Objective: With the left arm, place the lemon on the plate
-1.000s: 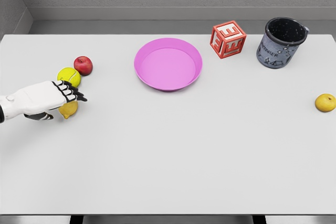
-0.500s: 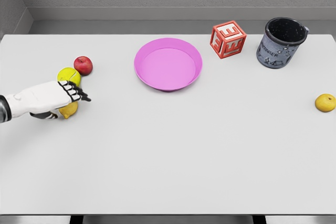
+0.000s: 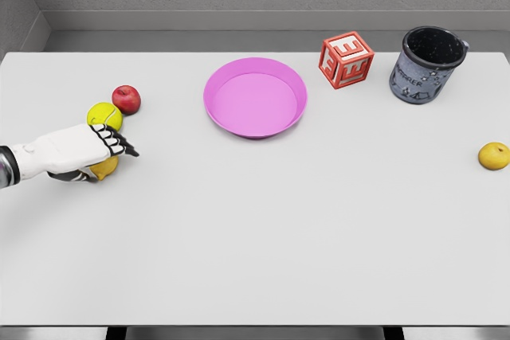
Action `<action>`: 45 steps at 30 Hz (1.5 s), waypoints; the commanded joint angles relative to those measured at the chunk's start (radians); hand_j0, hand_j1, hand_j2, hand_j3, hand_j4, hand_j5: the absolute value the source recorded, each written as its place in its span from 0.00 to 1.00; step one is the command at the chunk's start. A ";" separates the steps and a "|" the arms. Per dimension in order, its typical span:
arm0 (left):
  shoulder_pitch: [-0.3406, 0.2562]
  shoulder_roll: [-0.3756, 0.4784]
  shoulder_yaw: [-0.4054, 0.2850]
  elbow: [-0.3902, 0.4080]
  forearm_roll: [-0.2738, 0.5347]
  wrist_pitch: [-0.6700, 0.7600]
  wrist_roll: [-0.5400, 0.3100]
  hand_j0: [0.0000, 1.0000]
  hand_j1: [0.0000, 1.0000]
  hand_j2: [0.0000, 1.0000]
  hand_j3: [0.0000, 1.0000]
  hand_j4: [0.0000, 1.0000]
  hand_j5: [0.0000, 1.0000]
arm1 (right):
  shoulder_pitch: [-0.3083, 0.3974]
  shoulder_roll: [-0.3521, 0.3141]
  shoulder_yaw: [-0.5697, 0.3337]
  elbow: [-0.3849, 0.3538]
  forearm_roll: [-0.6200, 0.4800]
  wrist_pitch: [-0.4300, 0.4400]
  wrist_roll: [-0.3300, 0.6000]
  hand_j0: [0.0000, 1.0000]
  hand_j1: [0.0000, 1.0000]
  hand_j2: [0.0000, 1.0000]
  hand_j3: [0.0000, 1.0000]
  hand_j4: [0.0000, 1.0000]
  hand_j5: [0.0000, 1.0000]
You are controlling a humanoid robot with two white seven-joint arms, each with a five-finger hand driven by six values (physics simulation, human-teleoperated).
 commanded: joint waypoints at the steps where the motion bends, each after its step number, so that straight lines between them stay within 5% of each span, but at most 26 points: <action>1: 0.000 0.001 0.001 0.000 0.006 0.001 0.000 0.80 0.80 0.80 0.80 0.80 0.80 | 0.000 0.000 0.000 0.000 0.000 0.000 0.000 1.00 1.00 1.00 1.00 1.00 1.00; 6: 0.000 0.001 -0.001 0.000 0.006 0.001 0.000 0.78 0.78 0.78 0.78 0.78 0.78 | 0.000 0.000 0.000 0.000 0.000 0.000 0.000 1.00 1.00 1.00 1.00 1.00 1.00; 24: 0.000 0.006 0.001 -0.001 0.012 0.001 0.000 0.44 0.44 0.44 0.44 0.44 0.44 | 0.000 0.000 0.000 0.000 0.000 0.000 0.000 1.00 1.00 1.00 1.00 1.00 1.00; 45: -0.043 0.001 0.010 -0.035 0.013 0.001 0.000 0.35 0.35 0.35 0.35 0.35 0.35 | 0.000 0.000 0.000 0.000 0.000 0.000 0.000 1.00 1.00 1.00 1.00 1.00 1.00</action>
